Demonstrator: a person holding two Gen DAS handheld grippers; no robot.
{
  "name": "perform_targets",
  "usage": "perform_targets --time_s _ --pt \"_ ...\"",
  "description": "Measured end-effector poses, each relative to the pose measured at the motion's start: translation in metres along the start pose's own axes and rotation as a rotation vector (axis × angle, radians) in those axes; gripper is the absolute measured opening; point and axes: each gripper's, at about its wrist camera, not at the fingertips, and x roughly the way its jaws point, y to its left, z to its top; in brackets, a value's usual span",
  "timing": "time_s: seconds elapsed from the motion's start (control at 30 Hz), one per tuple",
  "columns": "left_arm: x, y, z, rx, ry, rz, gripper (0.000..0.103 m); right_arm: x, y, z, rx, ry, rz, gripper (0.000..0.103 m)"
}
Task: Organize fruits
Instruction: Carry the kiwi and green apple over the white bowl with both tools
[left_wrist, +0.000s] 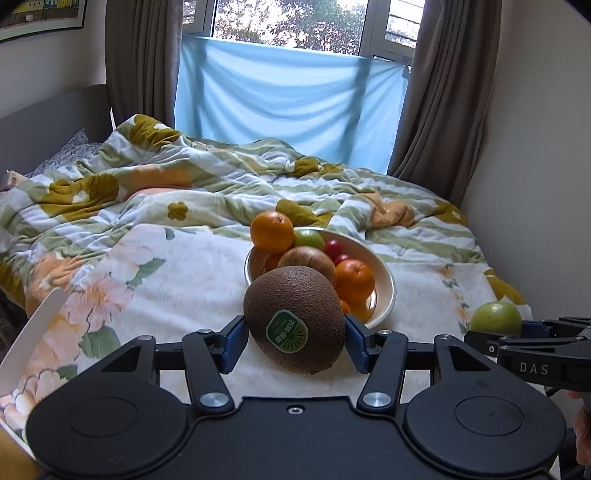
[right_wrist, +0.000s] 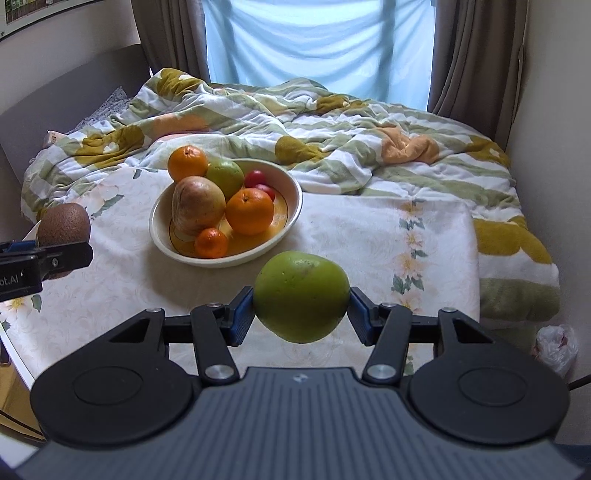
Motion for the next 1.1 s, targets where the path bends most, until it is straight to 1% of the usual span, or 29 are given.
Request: perform_targets --time_s 0.17,0.3,0.5,0.63,0.83,0.97,1.1 --pt "0.010 -0.004 0.024 0.007 -0.004 -0.017 0.060 -0.002 -0.002 0.017 0.011 -0.009 0.003 0.069" --pt "0.026 -0.008 0.046 0.023 0.001 -0.041 0.060 0.002 -0.003 0.034 0.015 -0.018 0.004 0.069" --pt "0.062 -0.016 0.076 0.060 0.012 -0.080 0.060 0.019 -0.007 0.065 0.031 -0.028 0.003 0.069" --pt "0.091 -0.022 0.088 0.108 0.029 -0.091 0.060 0.034 -0.012 0.083 0.045 -0.032 -0.007 0.069" --pt "0.138 -0.032 0.095 0.186 0.079 -0.105 0.060 0.061 -0.023 0.104 0.070 -0.014 -0.025 0.069" --pt "0.166 -0.041 0.093 0.248 0.119 -0.106 0.060 0.077 -0.029 0.110 0.087 0.002 -0.038 0.069" --pt "0.186 -0.050 0.089 0.312 0.153 -0.105 0.060 0.092 -0.036 0.112 0.106 0.022 -0.049 0.069"
